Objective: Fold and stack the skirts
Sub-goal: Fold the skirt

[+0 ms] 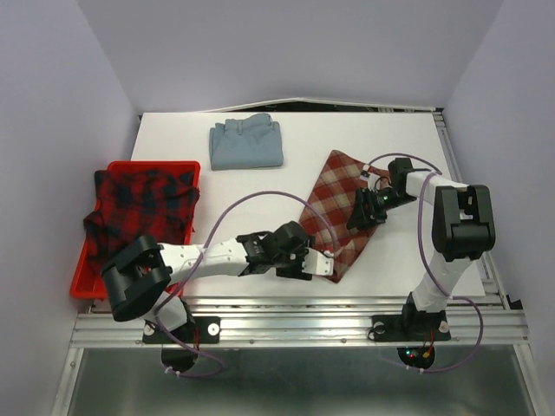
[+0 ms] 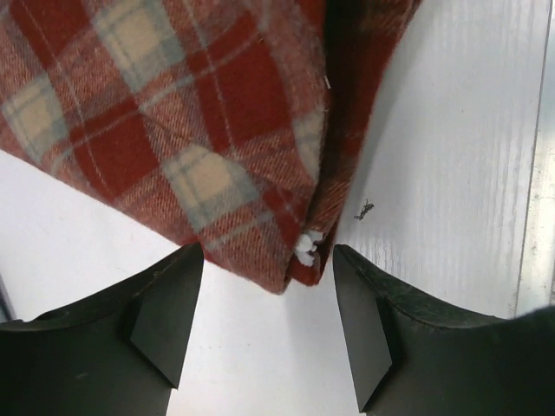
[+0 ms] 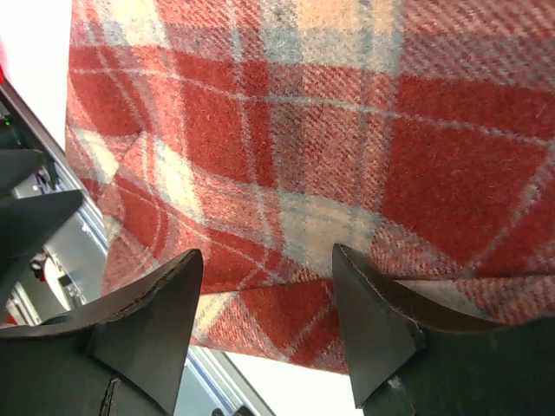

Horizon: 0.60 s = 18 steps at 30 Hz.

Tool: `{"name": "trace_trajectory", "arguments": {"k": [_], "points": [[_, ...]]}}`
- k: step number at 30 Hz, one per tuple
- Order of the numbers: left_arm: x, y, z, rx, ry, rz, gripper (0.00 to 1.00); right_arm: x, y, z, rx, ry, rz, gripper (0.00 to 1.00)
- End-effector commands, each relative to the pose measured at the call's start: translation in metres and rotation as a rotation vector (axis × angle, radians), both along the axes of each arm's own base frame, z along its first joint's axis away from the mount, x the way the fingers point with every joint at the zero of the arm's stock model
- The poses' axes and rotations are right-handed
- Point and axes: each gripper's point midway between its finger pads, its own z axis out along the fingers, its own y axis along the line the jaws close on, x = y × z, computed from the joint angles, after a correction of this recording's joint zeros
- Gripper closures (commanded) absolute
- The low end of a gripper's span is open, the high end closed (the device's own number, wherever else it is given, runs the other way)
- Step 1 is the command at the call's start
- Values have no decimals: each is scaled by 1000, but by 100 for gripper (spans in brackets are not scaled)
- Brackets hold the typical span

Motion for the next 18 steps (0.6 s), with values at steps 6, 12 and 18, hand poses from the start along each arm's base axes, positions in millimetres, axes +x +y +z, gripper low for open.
{"name": "trace_trajectory", "arguments": {"k": [6, 12, 18], "points": [[-3, -42, -5, -50, -287, -140, 25, 6, -25, -47, -169, -11, 0, 34], [-4, -40, -45, 46, -275, -151, 36, 12, -35, -57, -228, -36, 16, 35], [-15, -44, -51, 45, -187, -155, 72, 31, -38, -34, -246, -165, 16, 34]]}}
